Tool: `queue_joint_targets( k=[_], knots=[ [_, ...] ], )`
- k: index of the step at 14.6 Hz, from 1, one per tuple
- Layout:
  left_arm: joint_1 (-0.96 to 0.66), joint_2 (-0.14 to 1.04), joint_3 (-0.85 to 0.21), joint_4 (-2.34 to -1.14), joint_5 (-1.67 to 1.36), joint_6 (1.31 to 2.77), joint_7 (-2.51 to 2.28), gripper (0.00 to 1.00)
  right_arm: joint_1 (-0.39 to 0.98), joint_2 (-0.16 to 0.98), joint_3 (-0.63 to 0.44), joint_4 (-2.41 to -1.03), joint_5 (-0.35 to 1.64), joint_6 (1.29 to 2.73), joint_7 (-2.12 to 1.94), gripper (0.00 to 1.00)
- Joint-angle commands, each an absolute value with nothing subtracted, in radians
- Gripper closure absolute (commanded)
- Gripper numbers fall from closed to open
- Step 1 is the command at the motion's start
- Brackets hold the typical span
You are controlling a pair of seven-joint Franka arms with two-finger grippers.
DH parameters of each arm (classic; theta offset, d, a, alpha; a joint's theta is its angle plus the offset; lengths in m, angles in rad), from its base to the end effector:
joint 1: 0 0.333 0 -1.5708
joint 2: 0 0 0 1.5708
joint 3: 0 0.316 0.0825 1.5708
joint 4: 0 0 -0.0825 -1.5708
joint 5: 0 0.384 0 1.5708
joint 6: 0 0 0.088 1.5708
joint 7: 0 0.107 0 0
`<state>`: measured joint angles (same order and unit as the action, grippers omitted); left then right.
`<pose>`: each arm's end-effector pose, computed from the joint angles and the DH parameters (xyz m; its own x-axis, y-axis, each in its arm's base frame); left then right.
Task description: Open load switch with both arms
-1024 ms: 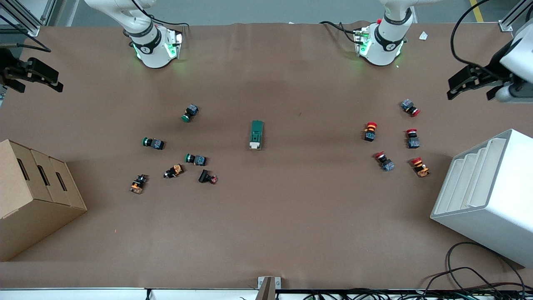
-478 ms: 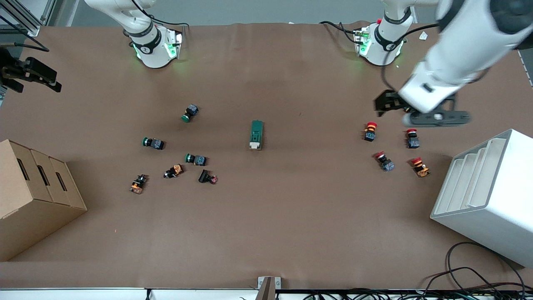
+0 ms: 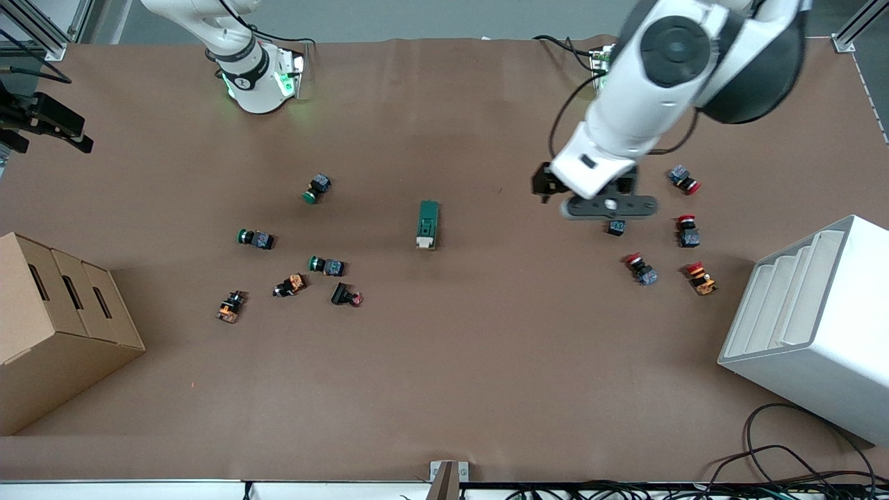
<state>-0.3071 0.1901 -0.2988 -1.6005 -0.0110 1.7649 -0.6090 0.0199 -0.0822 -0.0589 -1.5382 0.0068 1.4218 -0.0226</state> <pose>0.5144 -0.3411 0.5201 0.9986 0.0087 -0.0524 0.0111 -0.9990 0.0444 0.5122 -0.0207 0.6706 0.9993 -0.0150 -0.0341 -0.0154 -0.9998 -0.0124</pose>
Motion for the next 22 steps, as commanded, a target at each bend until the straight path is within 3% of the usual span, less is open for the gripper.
queue_joint_targets(
  k=[1, 5, 9, 22],
  knots=[
    [-0.397, 0.207, -0.296, -1.644, 0.009, 1.854, -0.736, 0.00, 0.017, -0.037, -0.054, -1.534, -0.018, 1.442, -0.029, 0.00],
    [-0.578, 0.274, -0.296, -1.745, 0.171, 2.072, -1.089, 0.00, 0.018, 0.015, -0.054, -1.537, -0.020, 1.453, -0.014, 0.00],
    [-0.724, 0.391, -0.299, -1.749, 0.369, 2.175, -1.486, 0.00, 0.050, 0.070, -0.049, -1.539, 0.041, 1.463, 0.251, 0.00],
    [-1.021, 0.626, -0.298, -1.756, 1.047, 2.174, -2.500, 0.00, 0.412, 0.300, -0.048, -1.549, 0.149, 1.673, 1.297, 0.00]
  ],
)
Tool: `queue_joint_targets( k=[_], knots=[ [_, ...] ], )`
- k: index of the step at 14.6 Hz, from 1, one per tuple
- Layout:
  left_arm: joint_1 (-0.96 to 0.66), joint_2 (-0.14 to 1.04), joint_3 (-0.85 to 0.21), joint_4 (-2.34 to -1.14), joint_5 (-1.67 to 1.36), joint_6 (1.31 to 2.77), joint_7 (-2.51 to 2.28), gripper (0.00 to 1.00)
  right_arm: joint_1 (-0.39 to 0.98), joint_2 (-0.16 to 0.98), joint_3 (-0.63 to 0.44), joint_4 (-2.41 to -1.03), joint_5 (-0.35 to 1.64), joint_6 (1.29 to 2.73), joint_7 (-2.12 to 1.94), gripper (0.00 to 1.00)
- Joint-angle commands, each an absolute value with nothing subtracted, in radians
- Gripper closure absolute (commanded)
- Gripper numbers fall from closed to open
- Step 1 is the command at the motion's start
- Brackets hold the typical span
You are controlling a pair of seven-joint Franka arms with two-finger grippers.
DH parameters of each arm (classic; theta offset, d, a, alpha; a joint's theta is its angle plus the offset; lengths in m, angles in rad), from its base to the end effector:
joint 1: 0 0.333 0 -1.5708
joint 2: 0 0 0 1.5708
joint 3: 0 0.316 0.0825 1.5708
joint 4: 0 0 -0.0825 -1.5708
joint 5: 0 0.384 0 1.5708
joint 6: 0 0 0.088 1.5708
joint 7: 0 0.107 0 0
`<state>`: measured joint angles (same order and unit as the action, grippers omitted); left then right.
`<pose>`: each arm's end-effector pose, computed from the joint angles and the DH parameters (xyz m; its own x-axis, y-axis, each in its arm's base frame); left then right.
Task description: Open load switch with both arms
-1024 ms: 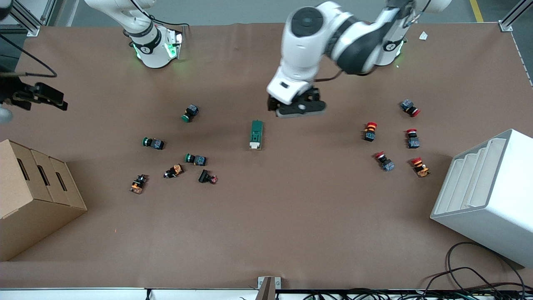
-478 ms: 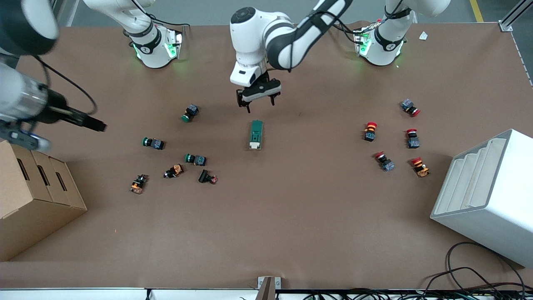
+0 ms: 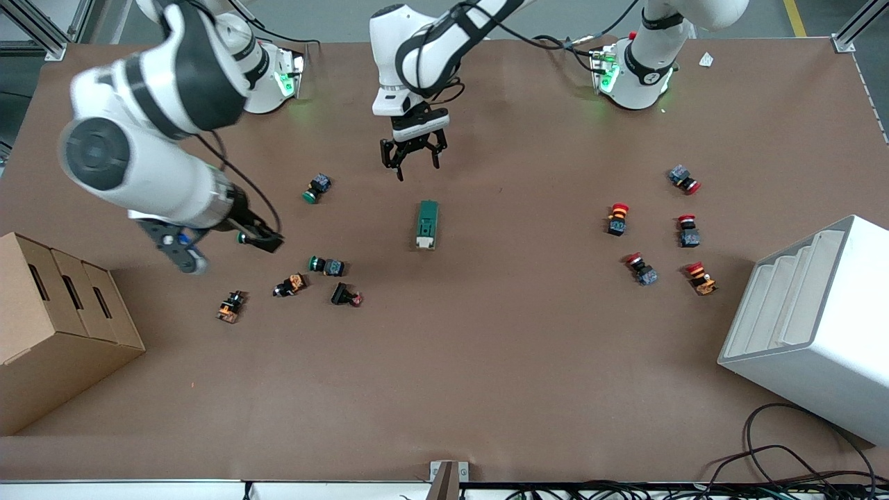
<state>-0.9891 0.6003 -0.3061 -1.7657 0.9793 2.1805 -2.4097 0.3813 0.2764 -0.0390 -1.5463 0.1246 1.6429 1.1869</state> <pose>0.2234 -0.6161 0.2314 0.7141 0.4688 0.5198 0.4368 -0.8787 0.1924 0.5843 0.2241 0.4784 0.6317 -0.7566 -0.1689 -0.7477 -0.6522 0.1249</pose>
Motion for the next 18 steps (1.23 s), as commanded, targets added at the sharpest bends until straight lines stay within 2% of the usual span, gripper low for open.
queue_joint_targets(
  k=[1, 6, 11, 18],
  knots=[
    [-1.037, 0.641, -0.298, -1.756, 1.084, 2.165, -2.546, 0.00, 0.429, 0.322, -0.048, -1.548, 0.162, 1.701, 1.342, 0.00],
    [-1.083, 0.673, -0.298, -1.796, 1.242, 2.100, -2.727, 0.00, 0.541, 0.443, -0.048, -1.549, 0.176, 1.857, 1.607, 0.00],
    [-1.077, 0.681, -0.298, -1.850, 1.405, 2.080, -2.671, 0.00, 0.649, 0.576, -0.048, -1.543, 0.176, 2.011, 1.844, 0.00],
    [-1.074, 0.781, -0.270, -1.848, 1.653, 2.042, -2.609, 0.00, 0.715, 0.666, -0.046, -1.539, 0.224, 2.060, 1.933, 0.00]
  ],
)
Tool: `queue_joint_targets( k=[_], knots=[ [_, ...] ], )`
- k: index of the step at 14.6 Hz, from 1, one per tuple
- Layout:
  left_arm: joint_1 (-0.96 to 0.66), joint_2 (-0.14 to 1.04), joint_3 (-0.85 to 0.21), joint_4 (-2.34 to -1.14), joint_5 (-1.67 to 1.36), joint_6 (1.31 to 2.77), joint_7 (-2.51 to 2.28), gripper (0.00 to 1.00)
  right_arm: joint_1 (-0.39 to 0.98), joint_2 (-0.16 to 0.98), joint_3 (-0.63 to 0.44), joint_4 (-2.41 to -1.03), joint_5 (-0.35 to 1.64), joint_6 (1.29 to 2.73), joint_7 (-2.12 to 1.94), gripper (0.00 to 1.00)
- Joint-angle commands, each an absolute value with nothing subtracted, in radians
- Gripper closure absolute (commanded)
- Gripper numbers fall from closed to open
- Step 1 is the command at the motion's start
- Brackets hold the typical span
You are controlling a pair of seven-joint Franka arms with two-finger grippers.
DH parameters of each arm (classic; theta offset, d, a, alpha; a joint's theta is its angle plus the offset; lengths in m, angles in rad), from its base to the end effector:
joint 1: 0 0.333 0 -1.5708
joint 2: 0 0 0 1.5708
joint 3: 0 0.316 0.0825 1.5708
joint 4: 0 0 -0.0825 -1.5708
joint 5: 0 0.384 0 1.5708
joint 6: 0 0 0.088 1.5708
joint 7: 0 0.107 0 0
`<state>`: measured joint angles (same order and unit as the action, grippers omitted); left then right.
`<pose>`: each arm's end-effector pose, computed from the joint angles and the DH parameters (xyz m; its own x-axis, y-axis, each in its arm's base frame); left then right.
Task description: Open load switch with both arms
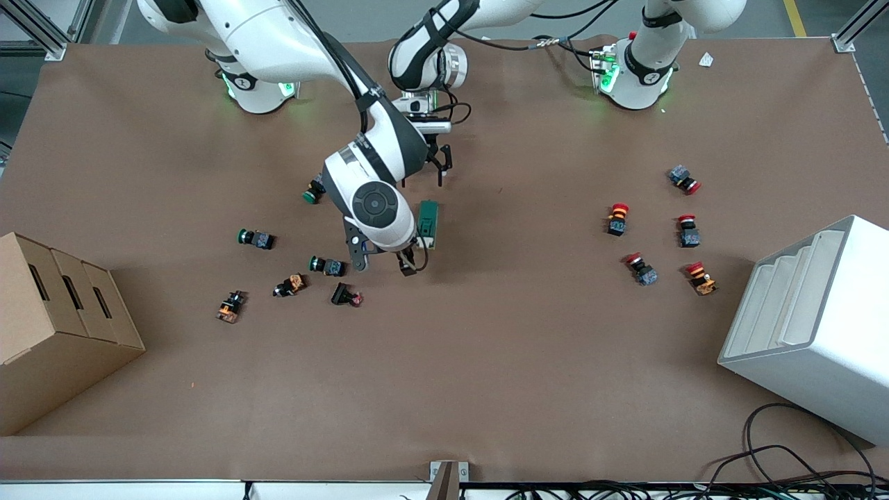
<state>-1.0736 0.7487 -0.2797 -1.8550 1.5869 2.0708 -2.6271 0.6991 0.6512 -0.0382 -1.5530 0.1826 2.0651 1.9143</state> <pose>0.1863 -0.5851 0.1170 0.5550 0.1457 0.8190 0.0568 -0.9889 0.1375 0.5353 0.4328 0.2561 0.2173 -0.9737 -0.0683 -0.9581 -0.2262 0.1759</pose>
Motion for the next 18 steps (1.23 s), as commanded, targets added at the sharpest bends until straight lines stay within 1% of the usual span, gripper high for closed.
queue_joint_targets(
  k=[1, 10, 13, 18],
  knots=[
    [-1.072, 0.791, -0.268, -1.848, 1.686, 2.031, -2.609, 0.00, 0.718, 0.670, -0.046, -1.539, 0.244, 2.060, 1.933, 0.00],
    [-1.075, 0.848, -0.242, -1.836, 1.763, 2.011, -2.568, 0.01, 0.745, 0.735, -0.044, -1.539, 0.261, 2.059, 1.946, 0.00],
    [-1.080, 0.879, -0.244, -1.832, 1.805, 1.971, -2.568, 0.01, 0.750, 0.738, -0.034, -1.539, 0.268, 2.056, 1.965, 0.00],
    [-1.080, 0.891, -0.244, -1.816, 1.805, 1.959, -2.574, 0.00, 0.749, 0.732, -0.012, -1.536, 0.304, 2.028, 1.983, 0.00]
  ],
)
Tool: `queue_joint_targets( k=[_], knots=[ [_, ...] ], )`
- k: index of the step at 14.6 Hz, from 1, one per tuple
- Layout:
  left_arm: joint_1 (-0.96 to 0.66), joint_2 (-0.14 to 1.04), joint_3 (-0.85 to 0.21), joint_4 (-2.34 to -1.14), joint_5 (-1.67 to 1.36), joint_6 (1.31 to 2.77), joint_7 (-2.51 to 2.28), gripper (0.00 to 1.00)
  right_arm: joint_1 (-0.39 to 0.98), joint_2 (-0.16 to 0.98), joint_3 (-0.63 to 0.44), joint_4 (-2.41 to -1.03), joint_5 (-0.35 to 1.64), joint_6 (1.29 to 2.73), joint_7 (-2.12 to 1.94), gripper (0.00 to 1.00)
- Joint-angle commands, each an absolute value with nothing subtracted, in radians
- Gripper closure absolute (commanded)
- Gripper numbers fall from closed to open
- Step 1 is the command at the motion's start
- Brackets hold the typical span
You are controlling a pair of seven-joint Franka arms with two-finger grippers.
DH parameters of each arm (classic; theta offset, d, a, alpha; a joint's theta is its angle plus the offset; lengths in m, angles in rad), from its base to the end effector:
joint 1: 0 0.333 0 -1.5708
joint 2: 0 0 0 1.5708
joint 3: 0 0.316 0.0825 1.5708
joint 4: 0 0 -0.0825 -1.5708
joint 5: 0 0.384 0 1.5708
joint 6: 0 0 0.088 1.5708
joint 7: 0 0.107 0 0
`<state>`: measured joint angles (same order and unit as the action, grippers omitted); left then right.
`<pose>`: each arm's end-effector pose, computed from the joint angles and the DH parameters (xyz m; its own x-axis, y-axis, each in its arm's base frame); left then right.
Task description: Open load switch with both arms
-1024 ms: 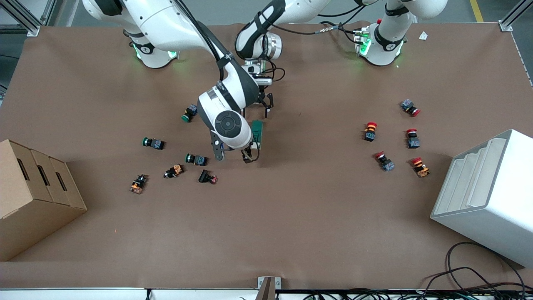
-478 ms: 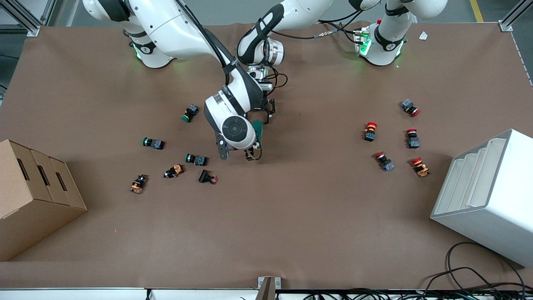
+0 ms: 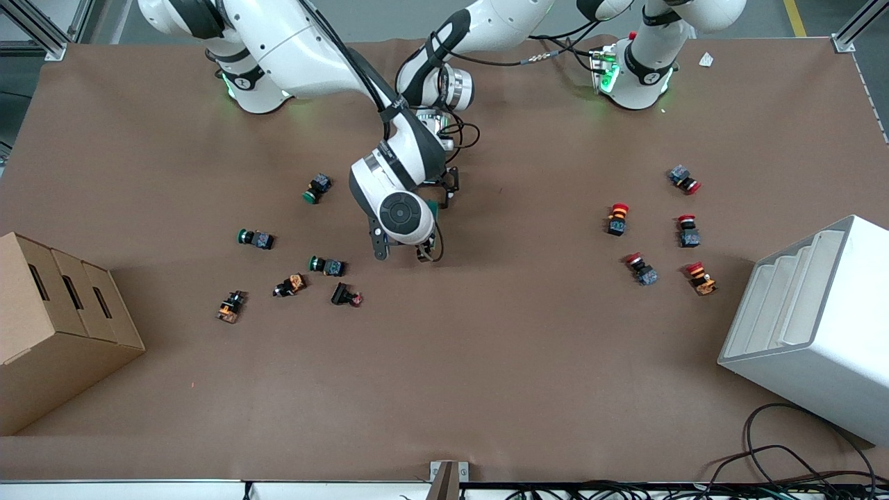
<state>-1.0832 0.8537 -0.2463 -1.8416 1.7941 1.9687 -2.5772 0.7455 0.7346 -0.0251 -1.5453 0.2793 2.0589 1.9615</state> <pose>0.2050 -0.5666 0.0653 0.4136 -0.0564 0.9087 -0.0877 -0.9959 -0.0219 0.5013 0.4625 0.2025 0.1607 -0.9828 -0.0907 -0.9409 -0.1803 0.2868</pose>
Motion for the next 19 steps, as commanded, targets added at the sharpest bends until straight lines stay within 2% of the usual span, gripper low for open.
queue_joint_targets(
  k=[1, 9, 19],
  knots=[
    [-1.081, 0.891, -0.244, -1.816, 1.804, 1.956, -2.574, 0.00, 0.747, 0.732, -0.012, -1.531, 0.305, 2.004, 1.982, 0.00],
    [-1.086, 0.890, -0.245, -1.816, 1.804, 1.945, -2.565, 0.00, 0.749, 0.723, -0.011, -1.453, 0.304, 1.763, 1.976, 0.00],
    [-1.086, 0.888, -0.248, -1.816, 1.795, 1.945, -2.563, 0.00, 0.772, 0.724, 0.006, -1.459, 0.299, 1.704, 1.973, 0.00]
  ],
)
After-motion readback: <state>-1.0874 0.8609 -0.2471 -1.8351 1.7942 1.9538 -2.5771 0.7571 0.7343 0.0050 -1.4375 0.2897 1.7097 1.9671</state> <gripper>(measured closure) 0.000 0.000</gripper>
